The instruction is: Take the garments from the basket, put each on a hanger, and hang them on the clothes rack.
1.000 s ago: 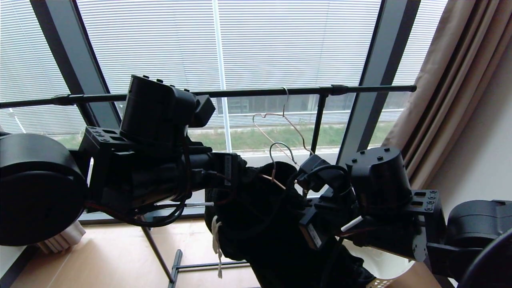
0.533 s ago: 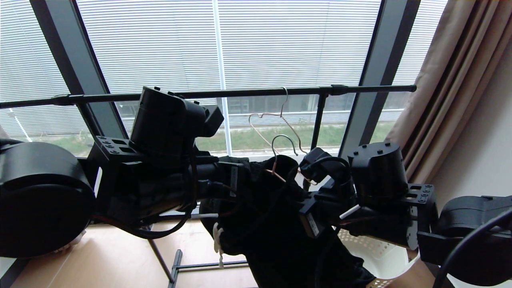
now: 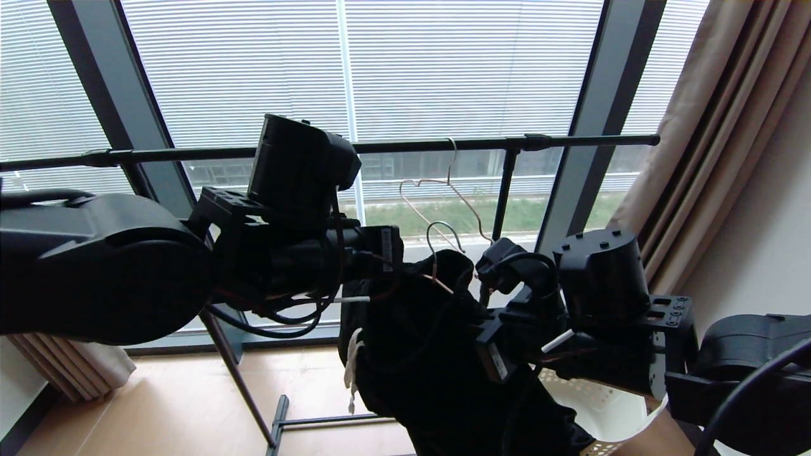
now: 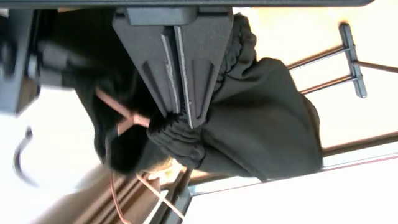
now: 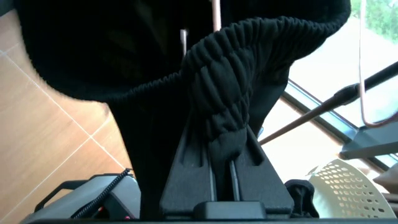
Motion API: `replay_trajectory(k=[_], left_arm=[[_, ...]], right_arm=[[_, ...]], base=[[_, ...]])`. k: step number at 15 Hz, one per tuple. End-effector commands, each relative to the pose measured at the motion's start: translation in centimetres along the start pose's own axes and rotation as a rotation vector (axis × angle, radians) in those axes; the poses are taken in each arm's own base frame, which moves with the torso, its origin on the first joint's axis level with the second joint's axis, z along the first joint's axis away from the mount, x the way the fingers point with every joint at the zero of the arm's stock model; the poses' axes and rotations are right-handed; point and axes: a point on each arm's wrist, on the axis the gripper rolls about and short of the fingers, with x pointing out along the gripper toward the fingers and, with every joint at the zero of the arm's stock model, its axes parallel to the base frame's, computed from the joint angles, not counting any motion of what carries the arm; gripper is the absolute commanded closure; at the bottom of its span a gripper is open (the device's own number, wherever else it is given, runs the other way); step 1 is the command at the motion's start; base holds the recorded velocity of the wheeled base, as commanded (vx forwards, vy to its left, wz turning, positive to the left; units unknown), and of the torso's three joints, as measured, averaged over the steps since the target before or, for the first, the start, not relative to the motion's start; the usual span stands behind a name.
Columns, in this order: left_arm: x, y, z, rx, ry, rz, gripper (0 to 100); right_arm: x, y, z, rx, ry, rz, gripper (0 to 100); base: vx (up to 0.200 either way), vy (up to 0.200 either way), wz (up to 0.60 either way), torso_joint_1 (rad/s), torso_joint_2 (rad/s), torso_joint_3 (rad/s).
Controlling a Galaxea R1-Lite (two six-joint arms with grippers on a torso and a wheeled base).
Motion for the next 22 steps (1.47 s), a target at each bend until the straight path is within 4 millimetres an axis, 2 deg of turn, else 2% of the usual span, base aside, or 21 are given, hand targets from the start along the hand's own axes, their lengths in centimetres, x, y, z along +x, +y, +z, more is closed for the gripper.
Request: replay_trajectory(k=[1, 6, 9, 10, 13, 16, 22], left_arm=[[2.1, -0.1, 0.4, -0.007, -0.004, 0.042, 100], [3.6, -0.5, 2.8, -0.073, -0.013, 0.129, 100], [3.5, -0.9, 2.1, -0.061, 0.012, 0.129, 100], [2.9, -1.1, 1.9, -0.053, 0.016, 0.118, 100], [0.3, -1.1, 1.8, -0.045, 0.009, 0.091, 100], [-1.2, -1.1, 1.0, -0.031, 0.026, 0.079, 100], [-1.3, -0.9, 0.8, -0.032, 0.029, 0.084, 100]], right_arm=[[-0.5, 0.7, -0.1, -0.013, -0.003, 0.018, 100], [-1.1, 3.1, -0.5, -0.056, 0.001, 0.042, 100], [-1.2, 3.3, -0.2, -0.055, -0.028, 0.044, 100], [-1.0, 3.3, 0.0, -0.052, -0.054, 0.042, 100], [-0.9, 1.8, 0.8, -0.017, -0.092, 0.0, 100], [-0.8, 0.7, 1.8, 0.052, -0.123, -0.026, 100], [-0.7, 0.0, 1.8, 0.072, -0.126, -0.04, 100]], base=[[0.0, 0.0, 0.0, 0.0, 0.0, 0.0], [0.0, 0.0, 0.0, 0.0, 0.0, 0.0], [0.0, 0.0, 0.0, 0.0, 0.0, 0.0], [0.0, 0.0, 0.0, 0.0, 0.0, 0.0], [0.0, 0.0, 0.0, 0.0, 0.0, 0.0], [0.0, 0.0, 0.0, 0.0, 0.0, 0.0], [0.0, 0.0, 0.0, 0.0, 0.0, 0.0]])
